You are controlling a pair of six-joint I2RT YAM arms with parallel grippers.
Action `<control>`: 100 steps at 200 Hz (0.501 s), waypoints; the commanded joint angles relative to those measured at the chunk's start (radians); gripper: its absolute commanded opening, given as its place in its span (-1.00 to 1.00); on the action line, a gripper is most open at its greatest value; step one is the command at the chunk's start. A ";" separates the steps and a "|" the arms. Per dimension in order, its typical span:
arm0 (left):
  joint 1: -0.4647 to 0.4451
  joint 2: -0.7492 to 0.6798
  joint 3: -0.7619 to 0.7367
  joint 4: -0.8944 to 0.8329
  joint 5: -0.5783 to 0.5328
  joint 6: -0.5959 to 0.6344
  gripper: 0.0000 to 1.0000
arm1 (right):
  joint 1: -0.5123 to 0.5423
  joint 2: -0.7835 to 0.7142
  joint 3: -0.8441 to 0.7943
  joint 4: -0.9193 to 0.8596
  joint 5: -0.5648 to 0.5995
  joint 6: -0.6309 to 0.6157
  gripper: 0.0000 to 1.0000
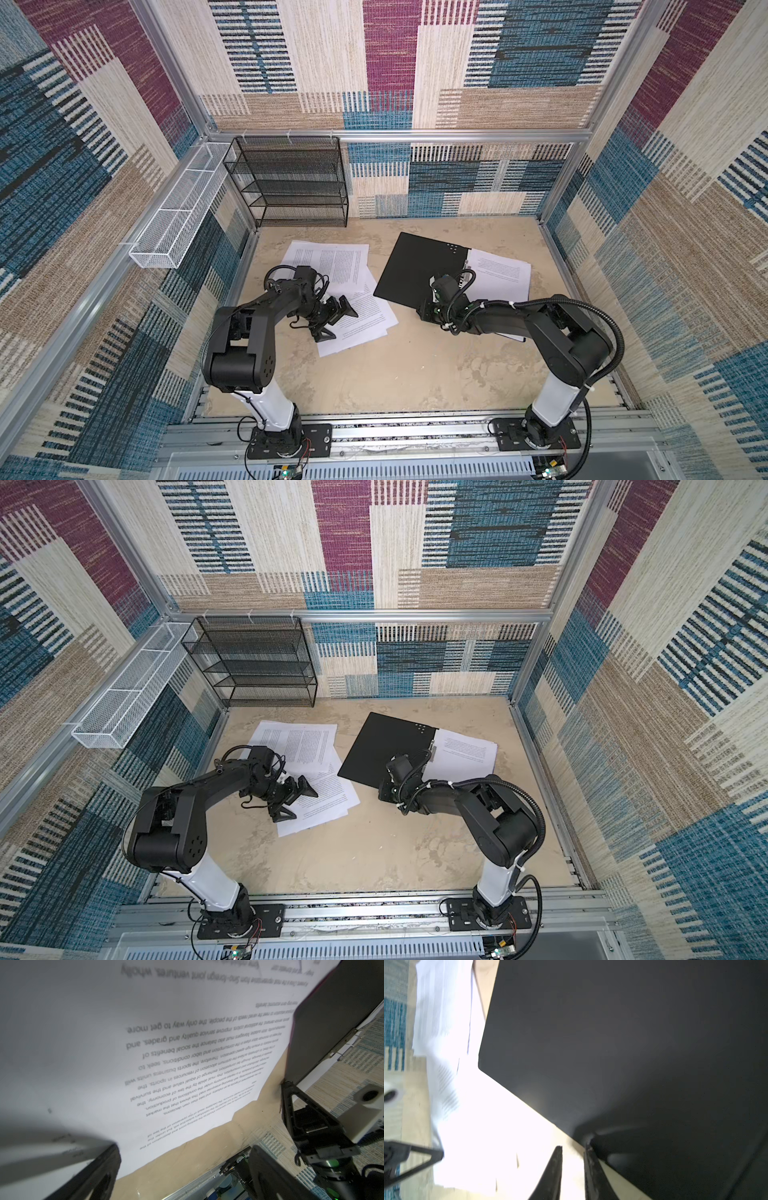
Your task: Put the files into the folder
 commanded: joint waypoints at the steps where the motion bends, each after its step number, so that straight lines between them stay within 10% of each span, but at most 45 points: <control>1: 0.043 0.015 -0.037 -0.053 -0.181 0.020 1.00 | -0.017 0.028 0.025 -0.127 0.083 -0.026 -0.52; 35: 0.075 -0.031 -0.009 -0.082 -0.149 0.042 1.00 | -0.022 0.028 0.078 -0.105 0.030 -0.074 -0.43; 74: 0.067 -0.126 0.062 -0.115 -0.075 0.027 1.00 | 0.075 0.020 0.140 -0.073 -0.157 -0.141 0.25; 100: 0.037 -0.095 0.089 -0.064 -0.051 -0.002 0.99 | 0.114 0.056 0.156 -0.033 -0.257 -0.123 0.35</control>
